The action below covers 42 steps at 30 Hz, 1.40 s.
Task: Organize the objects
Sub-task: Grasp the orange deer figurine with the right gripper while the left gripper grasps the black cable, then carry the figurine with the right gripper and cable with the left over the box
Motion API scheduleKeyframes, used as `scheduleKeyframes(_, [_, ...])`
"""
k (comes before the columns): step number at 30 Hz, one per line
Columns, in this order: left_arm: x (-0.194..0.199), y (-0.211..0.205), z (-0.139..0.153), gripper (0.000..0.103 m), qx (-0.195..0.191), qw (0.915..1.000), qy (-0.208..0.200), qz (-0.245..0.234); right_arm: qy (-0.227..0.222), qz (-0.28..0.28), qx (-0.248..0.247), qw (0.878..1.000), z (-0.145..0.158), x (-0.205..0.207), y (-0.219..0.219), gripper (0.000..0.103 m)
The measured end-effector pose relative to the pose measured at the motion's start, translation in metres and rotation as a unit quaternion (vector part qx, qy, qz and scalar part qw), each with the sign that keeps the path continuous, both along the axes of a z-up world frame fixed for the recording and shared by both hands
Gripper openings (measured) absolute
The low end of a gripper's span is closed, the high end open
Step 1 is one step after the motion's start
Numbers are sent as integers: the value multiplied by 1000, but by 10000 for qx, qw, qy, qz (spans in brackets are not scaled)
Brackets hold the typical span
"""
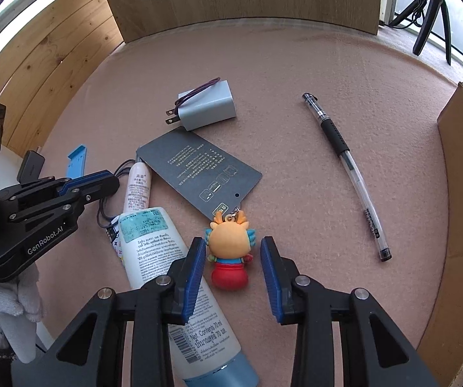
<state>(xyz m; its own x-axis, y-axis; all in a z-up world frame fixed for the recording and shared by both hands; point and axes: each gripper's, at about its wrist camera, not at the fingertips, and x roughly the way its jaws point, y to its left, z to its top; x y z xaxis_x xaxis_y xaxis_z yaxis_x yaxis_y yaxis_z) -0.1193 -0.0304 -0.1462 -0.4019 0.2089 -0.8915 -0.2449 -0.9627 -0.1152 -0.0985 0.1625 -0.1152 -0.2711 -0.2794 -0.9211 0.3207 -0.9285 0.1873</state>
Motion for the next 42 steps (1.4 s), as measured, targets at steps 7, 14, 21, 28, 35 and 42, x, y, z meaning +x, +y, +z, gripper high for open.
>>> scheduleKeyframes(7, [8,-15,2,4,163,9995,-38,271,88,53,3,9999,0,4,1,28])
scheduleKeyframes(14, [20,-39,29,4,478,9969,153,599,136,-226,-205,9994,9,12,19,27])
scheduleKeyframes(21, [26,-36,62,4,611,9955,430,591,316,-482,-375,9976,28,18,42,27])
scheduleKeyframes(28, [26,7,91,4,867,9938,663,211,587,-720,-532,9943,54,31,73,27])
scheduleKeyframes(35, [20,72,108,4,1144,9901,736,-333,860,-1140,-573,9881,78,43,121,27])
scheduleKeyframes(42, [18,144,118,4,1372,9834,739,-932,1094,-1667,-568,9783,95,53,174,27])
